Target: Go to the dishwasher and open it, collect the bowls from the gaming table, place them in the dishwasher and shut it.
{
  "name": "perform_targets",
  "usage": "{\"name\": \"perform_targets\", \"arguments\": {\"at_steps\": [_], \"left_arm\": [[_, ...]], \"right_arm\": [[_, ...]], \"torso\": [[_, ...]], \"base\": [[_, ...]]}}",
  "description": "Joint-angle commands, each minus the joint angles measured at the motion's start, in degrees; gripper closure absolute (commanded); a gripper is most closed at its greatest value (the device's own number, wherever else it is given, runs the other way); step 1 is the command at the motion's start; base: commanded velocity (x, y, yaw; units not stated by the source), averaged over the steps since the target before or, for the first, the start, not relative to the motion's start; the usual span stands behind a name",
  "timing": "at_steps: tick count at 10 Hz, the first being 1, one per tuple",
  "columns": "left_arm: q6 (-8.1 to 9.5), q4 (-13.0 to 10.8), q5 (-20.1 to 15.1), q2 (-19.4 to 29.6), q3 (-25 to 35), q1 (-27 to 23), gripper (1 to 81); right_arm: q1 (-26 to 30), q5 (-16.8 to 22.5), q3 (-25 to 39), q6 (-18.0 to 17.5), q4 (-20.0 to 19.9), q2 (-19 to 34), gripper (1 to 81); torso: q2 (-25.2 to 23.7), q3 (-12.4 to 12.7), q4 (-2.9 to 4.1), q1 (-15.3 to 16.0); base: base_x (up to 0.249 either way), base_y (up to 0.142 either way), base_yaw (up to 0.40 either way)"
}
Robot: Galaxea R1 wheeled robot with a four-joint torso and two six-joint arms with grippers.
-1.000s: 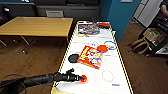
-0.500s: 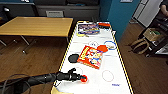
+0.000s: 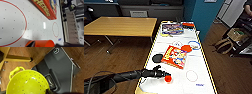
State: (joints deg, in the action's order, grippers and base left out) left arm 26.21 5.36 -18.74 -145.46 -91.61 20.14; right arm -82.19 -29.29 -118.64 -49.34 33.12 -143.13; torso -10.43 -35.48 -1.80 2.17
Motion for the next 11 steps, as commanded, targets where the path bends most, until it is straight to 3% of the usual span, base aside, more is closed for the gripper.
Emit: {"name": "perform_targets", "arguments": {"at_steps": [1,8,10,11], "left_arm": [[0.16,0.2,-1.8,-0.1,1.3,-6.8,1.0],[-0.37,-0.3,-1.7,-2.2,-0.3,-1.5,1.0],[-0.37,-3.8,-1.8,-2.8,-0.8,0.9,1.0],[-0.37,-4.6,-1.8,-2.6,-0.5,1.1,81.1]], "right_arm": [[0.2,1.7,0.8,-0.1,1.8,2.0,81.1],[0.5,1.6,1.0,-0.1,1.8,2.0,81.1],[0.5,1.6,1.1,-0.1,1.8,2.2,81.1],[0.6,1.6,1.1,-0.1,1.8,2.2,81.1]], "torso": [[0.0,0.0,0.0,0.0],[0.0,0.0,0.0,0.0],[0.0,0.0,0.0,0.0],[0.0,0.0,0.0,0.0]], "base": [[0.0,0.0,0.0],[0.0,0.0,0.0],[0.0,0.0,0.0],[0.0,0.0,0.0]]}}
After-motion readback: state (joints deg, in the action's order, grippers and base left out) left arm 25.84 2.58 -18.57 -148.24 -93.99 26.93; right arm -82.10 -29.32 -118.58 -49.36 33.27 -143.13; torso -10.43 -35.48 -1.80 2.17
